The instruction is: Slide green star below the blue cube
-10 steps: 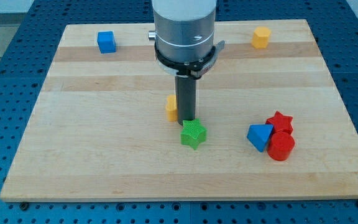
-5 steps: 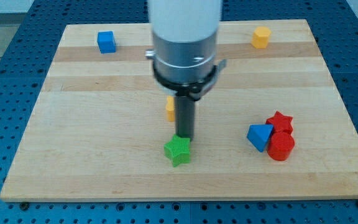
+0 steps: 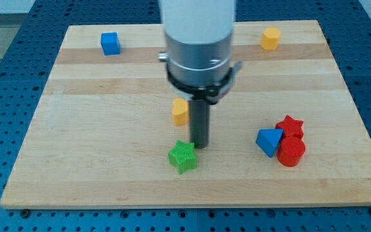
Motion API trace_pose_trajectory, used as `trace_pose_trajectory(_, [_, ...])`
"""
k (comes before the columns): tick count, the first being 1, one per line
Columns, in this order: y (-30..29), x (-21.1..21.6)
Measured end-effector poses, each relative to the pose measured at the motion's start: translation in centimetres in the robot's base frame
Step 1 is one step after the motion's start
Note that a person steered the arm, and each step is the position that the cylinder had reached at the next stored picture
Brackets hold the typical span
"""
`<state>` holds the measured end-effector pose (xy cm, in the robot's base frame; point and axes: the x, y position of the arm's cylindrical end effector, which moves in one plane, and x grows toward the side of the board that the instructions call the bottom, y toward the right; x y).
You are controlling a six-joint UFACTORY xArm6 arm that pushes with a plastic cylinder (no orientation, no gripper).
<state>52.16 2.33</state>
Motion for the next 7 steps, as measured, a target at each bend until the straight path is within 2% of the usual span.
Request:
trace_pose_trajectory(1, [4.5, 0.1])
trace_pose_trajectory(2, [3.9, 2.3])
trace_pose_trajectory(3, [-0.6, 4.1])
trace_pose_trajectory(4, [-5.2, 3.9])
trace_pose_trajectory(5, [-10.1, 0.4])
trace_pose_trajectory(6, [-12.0, 0.9])
trace_pose_trajectory(7, [-6.6, 3.7])
